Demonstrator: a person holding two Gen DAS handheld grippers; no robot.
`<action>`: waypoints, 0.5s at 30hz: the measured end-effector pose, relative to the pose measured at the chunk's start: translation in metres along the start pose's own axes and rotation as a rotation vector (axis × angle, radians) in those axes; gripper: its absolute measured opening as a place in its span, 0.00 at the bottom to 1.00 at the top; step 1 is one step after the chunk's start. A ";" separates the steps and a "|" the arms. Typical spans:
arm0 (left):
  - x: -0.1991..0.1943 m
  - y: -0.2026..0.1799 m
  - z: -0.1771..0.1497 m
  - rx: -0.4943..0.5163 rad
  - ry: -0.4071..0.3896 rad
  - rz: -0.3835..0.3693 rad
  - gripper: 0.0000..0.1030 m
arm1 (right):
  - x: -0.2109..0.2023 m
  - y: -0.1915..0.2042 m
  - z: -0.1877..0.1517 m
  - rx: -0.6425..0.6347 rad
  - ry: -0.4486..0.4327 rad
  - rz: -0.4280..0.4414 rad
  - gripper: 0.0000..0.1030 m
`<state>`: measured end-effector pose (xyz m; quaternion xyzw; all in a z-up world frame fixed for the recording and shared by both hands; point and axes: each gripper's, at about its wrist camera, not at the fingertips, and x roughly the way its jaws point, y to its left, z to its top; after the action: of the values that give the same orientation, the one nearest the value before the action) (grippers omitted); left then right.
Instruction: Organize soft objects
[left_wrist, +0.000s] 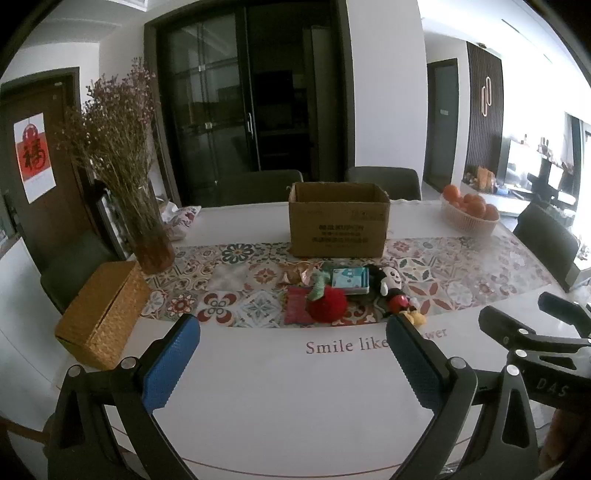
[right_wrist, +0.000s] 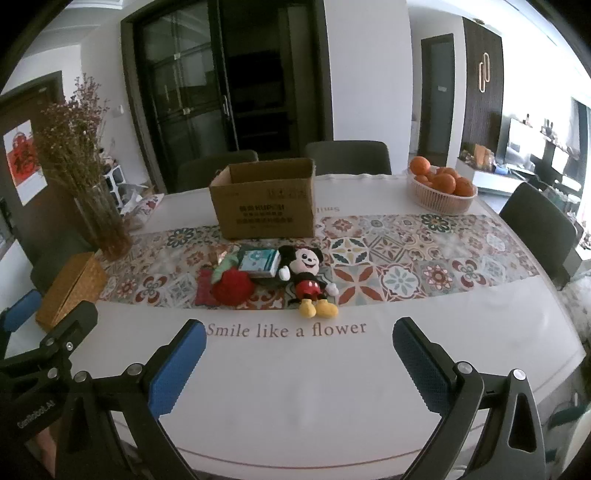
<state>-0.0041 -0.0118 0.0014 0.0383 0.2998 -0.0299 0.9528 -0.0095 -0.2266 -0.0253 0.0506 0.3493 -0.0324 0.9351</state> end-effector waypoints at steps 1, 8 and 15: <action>0.000 0.000 0.000 -0.001 0.000 0.000 1.00 | 0.000 0.000 0.000 -0.002 -0.001 0.000 0.99; -0.001 -0.002 0.000 -0.002 0.003 -0.004 1.00 | 0.001 -0.001 -0.001 -0.005 0.002 0.004 0.99; -0.001 -0.003 -0.001 -0.003 0.007 -0.009 1.00 | 0.001 -0.001 -0.001 -0.004 0.003 0.005 0.99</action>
<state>-0.0060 -0.0147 0.0011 0.0354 0.3035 -0.0337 0.9516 -0.0100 -0.2279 -0.0269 0.0495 0.3507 -0.0293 0.9347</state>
